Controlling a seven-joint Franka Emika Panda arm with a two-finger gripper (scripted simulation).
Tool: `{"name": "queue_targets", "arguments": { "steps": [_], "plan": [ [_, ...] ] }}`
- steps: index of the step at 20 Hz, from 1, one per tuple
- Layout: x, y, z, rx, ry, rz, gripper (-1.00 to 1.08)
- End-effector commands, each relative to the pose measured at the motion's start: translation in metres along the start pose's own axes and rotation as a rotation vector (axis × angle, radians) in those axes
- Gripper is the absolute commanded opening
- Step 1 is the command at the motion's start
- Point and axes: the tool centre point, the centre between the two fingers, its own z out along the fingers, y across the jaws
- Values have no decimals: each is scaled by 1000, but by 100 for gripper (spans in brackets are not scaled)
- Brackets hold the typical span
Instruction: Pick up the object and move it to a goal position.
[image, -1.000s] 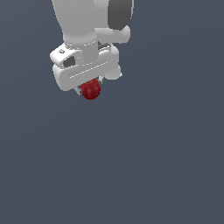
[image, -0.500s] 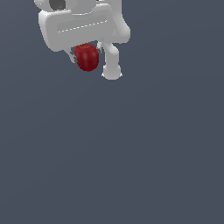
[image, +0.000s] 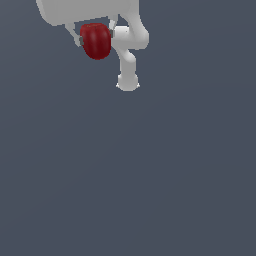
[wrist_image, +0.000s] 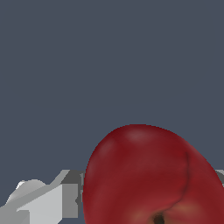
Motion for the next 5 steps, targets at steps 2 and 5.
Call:
{"name": "queue_targets", "arguments": {
  "steps": [2, 5],
  "plan": [
    [-1, -1, -9, -1, 1, 0, -100],
    [-1, -1, -11, -1, 1, 0, -100]
  ]
}}
